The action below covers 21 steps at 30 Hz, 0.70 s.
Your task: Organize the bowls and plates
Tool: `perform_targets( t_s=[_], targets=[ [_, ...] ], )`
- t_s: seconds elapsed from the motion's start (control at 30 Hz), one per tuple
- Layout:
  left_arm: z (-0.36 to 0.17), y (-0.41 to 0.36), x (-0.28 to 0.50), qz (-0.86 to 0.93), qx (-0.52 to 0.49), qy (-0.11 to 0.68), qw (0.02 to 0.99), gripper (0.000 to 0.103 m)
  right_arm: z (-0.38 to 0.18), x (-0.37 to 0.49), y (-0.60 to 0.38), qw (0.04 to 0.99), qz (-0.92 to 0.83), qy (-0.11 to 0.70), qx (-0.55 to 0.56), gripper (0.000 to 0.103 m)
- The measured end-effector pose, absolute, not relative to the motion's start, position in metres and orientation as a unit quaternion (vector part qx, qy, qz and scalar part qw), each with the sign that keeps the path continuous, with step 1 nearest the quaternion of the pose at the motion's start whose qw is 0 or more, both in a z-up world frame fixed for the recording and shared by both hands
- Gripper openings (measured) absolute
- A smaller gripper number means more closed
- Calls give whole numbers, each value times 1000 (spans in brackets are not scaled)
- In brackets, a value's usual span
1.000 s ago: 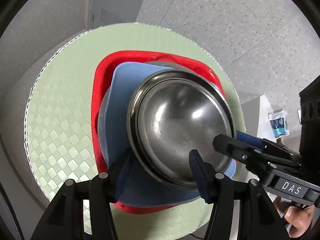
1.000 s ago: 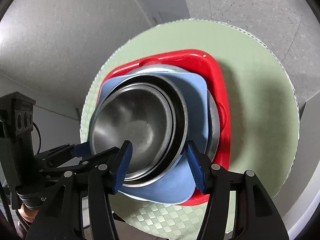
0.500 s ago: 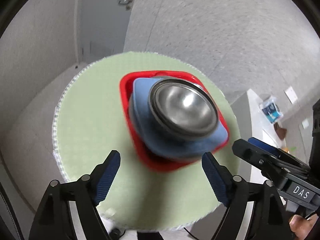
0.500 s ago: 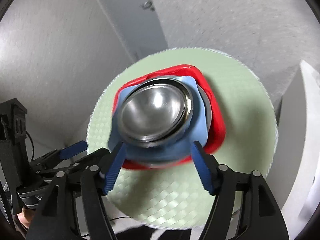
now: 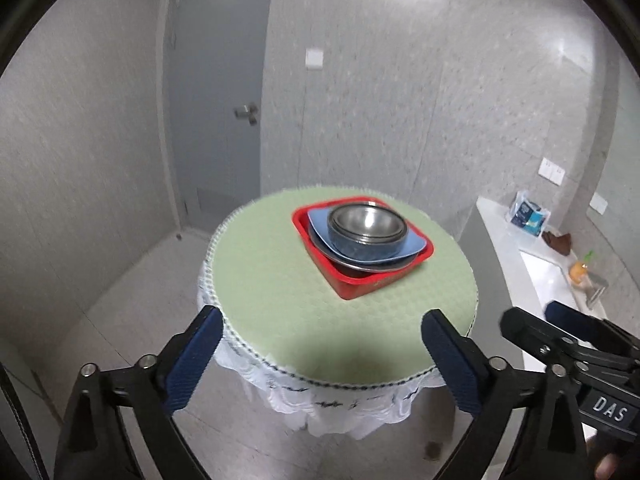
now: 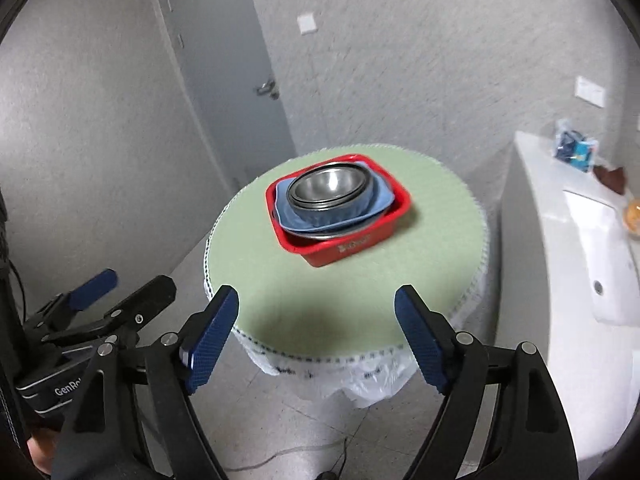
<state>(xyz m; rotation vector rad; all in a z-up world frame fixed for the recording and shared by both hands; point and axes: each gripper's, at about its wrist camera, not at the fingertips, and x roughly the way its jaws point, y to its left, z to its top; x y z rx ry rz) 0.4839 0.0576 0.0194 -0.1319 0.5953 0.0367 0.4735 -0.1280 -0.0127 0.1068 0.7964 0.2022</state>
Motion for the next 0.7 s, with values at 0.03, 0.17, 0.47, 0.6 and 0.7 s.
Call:
perform_targets(
  t_s=[0.03, 0.17, 0.47, 0.6, 0.7],
  targets=[
    [20, 55, 468, 22, -62, 284, 957, 102, -9, 460, -127, 920, 91, 379, 48, 82],
    [14, 43, 400, 24, -60, 264, 962, 102, 2, 403, -127, 937, 65, 344, 23, 85],
    [-14, 5, 248, 52, -55, 235, 969, 102, 3, 281, -146, 956, 41, 289, -21, 95],
    [-21, -13, 187, 50, -63, 230, 970, 102, 4, 242, -155, 957, 38, 286, -18, 96],
    [-16, -24, 151, 54, -58, 220, 972, 102, 8, 217, -161, 960, 35, 278, -9, 99]
  ],
)
